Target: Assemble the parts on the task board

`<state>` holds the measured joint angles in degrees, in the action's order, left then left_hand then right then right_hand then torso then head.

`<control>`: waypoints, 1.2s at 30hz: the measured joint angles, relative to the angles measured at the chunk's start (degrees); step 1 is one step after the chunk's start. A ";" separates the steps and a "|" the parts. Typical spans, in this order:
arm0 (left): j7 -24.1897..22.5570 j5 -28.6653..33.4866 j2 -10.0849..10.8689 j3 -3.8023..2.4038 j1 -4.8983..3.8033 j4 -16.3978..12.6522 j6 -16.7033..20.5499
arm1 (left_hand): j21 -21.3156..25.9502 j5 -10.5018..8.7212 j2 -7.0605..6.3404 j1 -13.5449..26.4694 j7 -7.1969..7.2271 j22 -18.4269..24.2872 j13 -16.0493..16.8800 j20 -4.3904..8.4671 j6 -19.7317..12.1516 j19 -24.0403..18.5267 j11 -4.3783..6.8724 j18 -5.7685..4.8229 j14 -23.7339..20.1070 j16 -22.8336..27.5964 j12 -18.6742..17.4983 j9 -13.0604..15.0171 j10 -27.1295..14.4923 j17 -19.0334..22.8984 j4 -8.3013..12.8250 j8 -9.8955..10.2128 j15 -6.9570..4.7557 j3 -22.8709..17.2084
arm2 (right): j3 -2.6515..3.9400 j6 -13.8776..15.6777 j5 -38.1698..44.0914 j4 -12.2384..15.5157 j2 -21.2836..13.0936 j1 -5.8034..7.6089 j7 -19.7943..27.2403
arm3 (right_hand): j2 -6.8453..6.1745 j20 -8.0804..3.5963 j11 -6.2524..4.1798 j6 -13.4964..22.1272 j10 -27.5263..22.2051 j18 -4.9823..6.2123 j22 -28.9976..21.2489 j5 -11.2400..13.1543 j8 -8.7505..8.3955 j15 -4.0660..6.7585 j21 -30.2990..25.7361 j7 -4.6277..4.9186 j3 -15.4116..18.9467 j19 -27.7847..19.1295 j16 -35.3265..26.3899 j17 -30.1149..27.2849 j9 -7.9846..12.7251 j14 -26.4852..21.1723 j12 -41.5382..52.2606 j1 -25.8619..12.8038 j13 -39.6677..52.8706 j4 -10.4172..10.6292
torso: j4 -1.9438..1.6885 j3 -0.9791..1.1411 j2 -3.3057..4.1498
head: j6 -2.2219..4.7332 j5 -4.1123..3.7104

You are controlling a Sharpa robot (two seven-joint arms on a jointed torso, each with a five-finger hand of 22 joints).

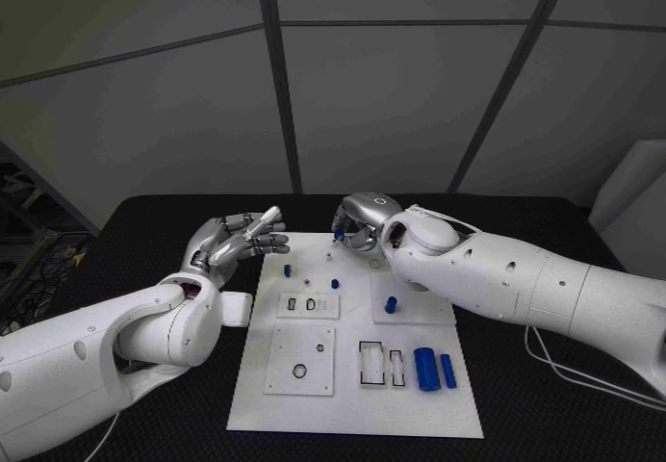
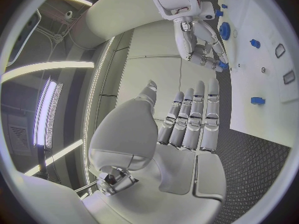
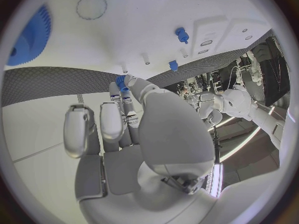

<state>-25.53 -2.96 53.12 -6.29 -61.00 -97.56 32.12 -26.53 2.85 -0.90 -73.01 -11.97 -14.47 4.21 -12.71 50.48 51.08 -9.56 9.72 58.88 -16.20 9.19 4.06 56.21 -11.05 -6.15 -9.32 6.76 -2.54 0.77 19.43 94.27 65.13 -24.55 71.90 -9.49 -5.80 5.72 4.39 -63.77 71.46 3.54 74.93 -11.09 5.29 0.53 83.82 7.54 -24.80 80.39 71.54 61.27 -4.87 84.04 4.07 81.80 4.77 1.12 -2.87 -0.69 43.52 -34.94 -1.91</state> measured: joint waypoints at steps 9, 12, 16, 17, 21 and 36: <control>0.06 -0.01 0.02 0.00 -0.07 -0.10 -0.10 | -0.22 0.00 0.00 0.00 0.00 0.01 -0.05 0.00 0.00 0.00 0.00 -0.01 0.00 0.00 0.00 -0.03 0.00 -0.05 0.16 0.00 0.00 0.16 | -0.02 -1.18 0.00 -1.33 1.19 0.00 0.04 | 0.00 0.00 0.00 0.07 0.00 0.00 0.00 0.00 -0.03 0.00 0.00 -0.05 0.01 0.00 0.00 0.00 0.03 0.00 -0.22 0.00 -0.10 0.00 | -0.04 0.03 0.08 | -0.13 0.24; 0.08 -0.01 0.04 0.00 -0.09 -0.11 -0.12 | -0.22 0.00 0.00 0.00 0.00 0.01 -0.06 0.00 0.00 0.00 0.00 0.00 0.00 0.00 0.00 -0.06 0.00 -0.06 0.16 0.00 0.00 0.16 | -0.04 -1.57 0.00 -1.78 1.49 0.00 0.04 | -0.01 0.00 0.00 0.08 0.00 0.00 0.00 0.01 -0.04 0.00 0.00 -0.05 0.02 0.00 0.00 -0.01 0.03 0.00 -0.23 -0.01 -0.10 0.00 | -0.04 0.06 0.10 | -0.19 0.33; 0.09 -0.01 0.04 -0.01 -0.13 -0.12 -0.14 | -0.22 0.00 0.00 0.00 0.00 0.01 -0.06 0.00 0.00 0.00 0.00 0.00 0.00 0.00 0.00 -0.05 0.00 -0.06 0.16 0.00 0.00 0.16 | -0.05 -2.06 0.00 -2.25 1.86 0.00 0.04 | -0.01 0.00 0.00 0.17 0.00 0.00 -0.01 0.01 -0.04 0.00 0.00 0.01 -0.07 0.00 0.22 0.06 0.04 0.00 -0.31 -0.01 -0.08 0.13 | 0.02 0.07 0.14 | -0.22 0.37; 0.10 -0.01 0.03 -0.01 -0.13 -0.12 -0.15 | -0.22 0.00 0.00 0.00 0.00 0.01 -0.06 0.00 0.00 0.00 0.00 0.00 0.00 0.00 0.00 -0.05 0.00 -0.05 0.16 0.00 0.00 0.16 | -0.05 -2.14 0.00 -2.33 1.93 0.01 0.05 | -0.01 0.00 0.00 0.18 0.00 0.00 -0.01 0.01 -0.05 0.00 0.00 0.01 -0.13 0.00 0.22 0.06 0.05 0.00 -0.34 -0.01 -0.08 0.19 | 0.02 0.07 0.14 | -0.25 0.37; 0.11 -0.01 -0.01 -0.01 -0.16 -0.12 -0.19 | -0.22 0.00 0.00 0.00 0.00 0.01 -0.06 0.00 0.00 0.00 0.00 0.00 0.00 0.00 0.00 -0.05 0.00 -0.05 0.16 0.00 0.00 0.16 | -0.01 -2.52 0.00 -2.68 2.30 0.10 0.14 | -0.09 0.00 0.00 0.19 0.00 0.01 -0.01 0.04 -0.20 0.00 0.00 0.01 -0.13 0.00 0.22 0.06 0.07 0.00 -0.43 -0.09 -0.07 0.20 | 0.02 0.09 0.17 | -0.31 0.40; 0.15 -0.02 0.02 -0.01 -0.24 -0.27 -0.25 | -0.22 0.00 0.00 0.00 -0.21 -0.05 -0.05 0.00 -0.21 0.00 -0.20 -0.01 0.00 0.00 0.01 -0.04 -0.20 -0.10 0.16 0.21 0.00 0.16 | -0.14 -4.17 -0.04 -4.39 3.36 0.01 0.60 | -1.13 0.53 0.32 1.98 -2.59 0.00 -0.01 0.40 -1.52 0.00 0.00 0.67 -0.79 -0.54 0.22 -0.43 0.36 0.00 -0.39 -1.14 -0.66 0.33 | 0.08 0.13 0.27 | -0.49 0.44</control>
<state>-25.38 -2.99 53.15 -6.30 -61.24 -97.83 31.88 -26.75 2.85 -0.90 -73.01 -12.19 -14.53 4.15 -12.71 50.26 51.08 -9.76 9.72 58.88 -16.20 9.20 4.01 56.01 -11.14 -5.99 -9.11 6.77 -2.38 0.63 15.26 94.23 60.73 -21.19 71.91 -8.89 -6.93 6.25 4.71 -61.79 68.87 3.55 74.91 -10.69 3.77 0.53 83.82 8.21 -25.58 79.85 71.76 60.84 -4.51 84.04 3.68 80.66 4.11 1.45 -2.79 -0.56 43.79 -35.43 -1.47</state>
